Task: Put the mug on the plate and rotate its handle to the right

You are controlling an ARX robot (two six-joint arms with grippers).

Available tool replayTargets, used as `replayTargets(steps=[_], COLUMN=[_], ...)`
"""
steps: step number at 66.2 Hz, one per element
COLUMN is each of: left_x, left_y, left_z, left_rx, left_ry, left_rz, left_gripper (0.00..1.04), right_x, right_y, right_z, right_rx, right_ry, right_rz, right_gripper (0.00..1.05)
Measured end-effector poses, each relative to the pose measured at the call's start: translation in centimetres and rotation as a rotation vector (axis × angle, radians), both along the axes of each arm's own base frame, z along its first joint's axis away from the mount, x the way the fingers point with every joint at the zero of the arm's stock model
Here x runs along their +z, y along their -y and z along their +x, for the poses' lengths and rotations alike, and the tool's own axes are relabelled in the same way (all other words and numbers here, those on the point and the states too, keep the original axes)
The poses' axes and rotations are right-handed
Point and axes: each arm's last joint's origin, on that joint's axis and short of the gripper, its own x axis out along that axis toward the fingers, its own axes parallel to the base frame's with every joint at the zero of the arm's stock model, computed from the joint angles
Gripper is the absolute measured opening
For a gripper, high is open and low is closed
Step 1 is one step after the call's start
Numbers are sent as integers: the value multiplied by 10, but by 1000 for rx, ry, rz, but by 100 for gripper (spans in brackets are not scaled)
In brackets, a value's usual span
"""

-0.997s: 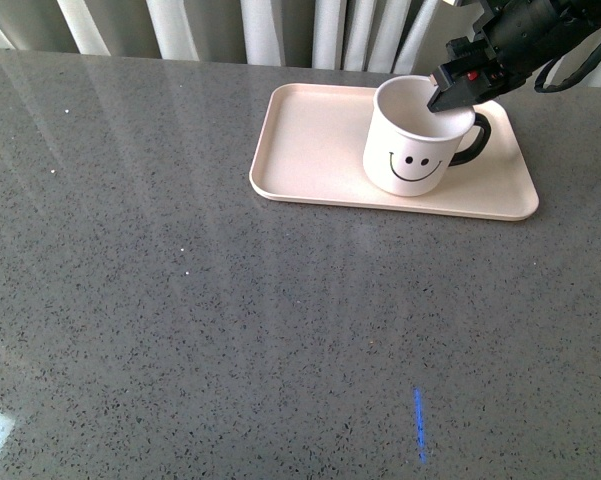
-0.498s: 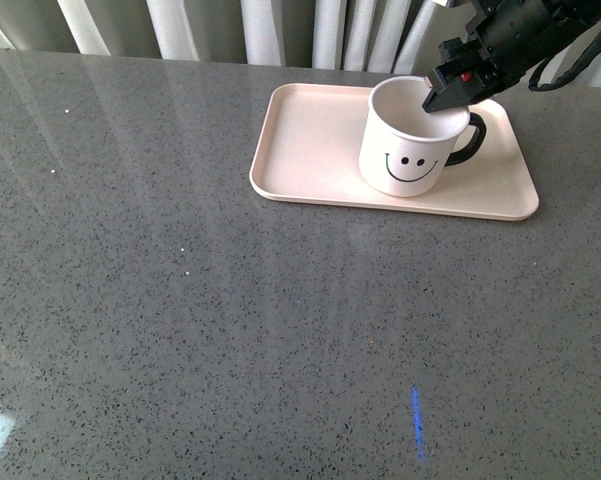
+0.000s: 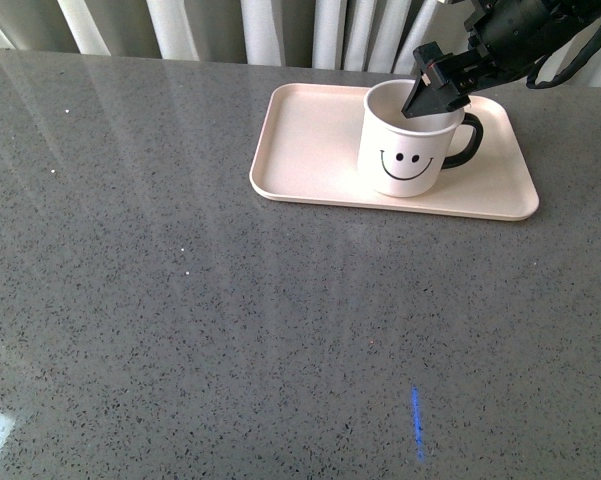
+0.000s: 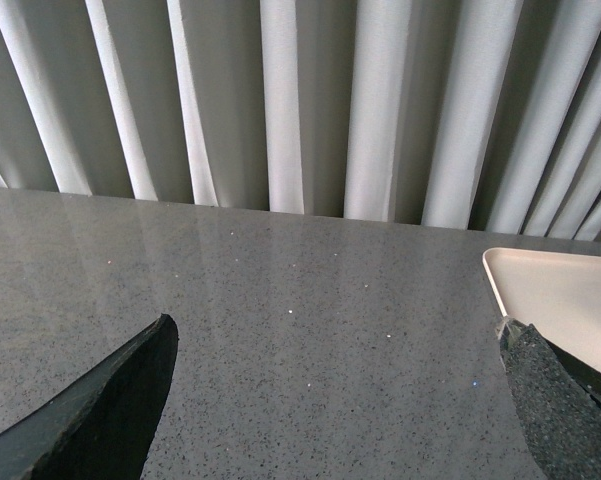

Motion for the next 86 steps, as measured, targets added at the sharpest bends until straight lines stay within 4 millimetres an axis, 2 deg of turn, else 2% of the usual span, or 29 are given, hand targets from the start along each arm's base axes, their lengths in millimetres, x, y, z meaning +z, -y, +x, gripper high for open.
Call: replayTargets(steps=[5,7,14,31,39,44,50,54,58,65,74,78,86], left_x=[0,0,0,0,0,0,0,0,0,0,0,0,0], left_y=[0,0,0,0,0,0,0,0,0,0,0,0,0], left_z=[0,0,0,0,0,0,0,0,0,0,0,0,0], left_rx=[0,0,0,0,0,0,0,0,0,0,0,0,0], left_ry=[0,0,0,0,0,0,0,0,0,0,0,0,0], left_rz=[0,0,0,0,0,0,0,0,0,0,0,0,0], left_gripper=[95,95,95,95,95,96,95,95,95,96,95,95,96], right_x=[4,6,21,81,92,87,70,60,59,56,39,34,31], right_y=[-1,-1,0,14,21,20,19,18,17,17,17,17,17], right_z=[0,-1,-6,-39,-50,-54,-78,-106,-136,-167,-203,-220,-242], right_rx=[14,18,34,45,26,-186,-431,-474,-488,-495,-505,-507,-506], right_ry=[14,21,58,263,318,493,716,809,875,895,860,851,859], right_rz=[21,26,49,118,116,52,124,195,252,278,274,275,277], right_gripper=[96,97,95,96,96,86,70,58,44,26,2,2,2])
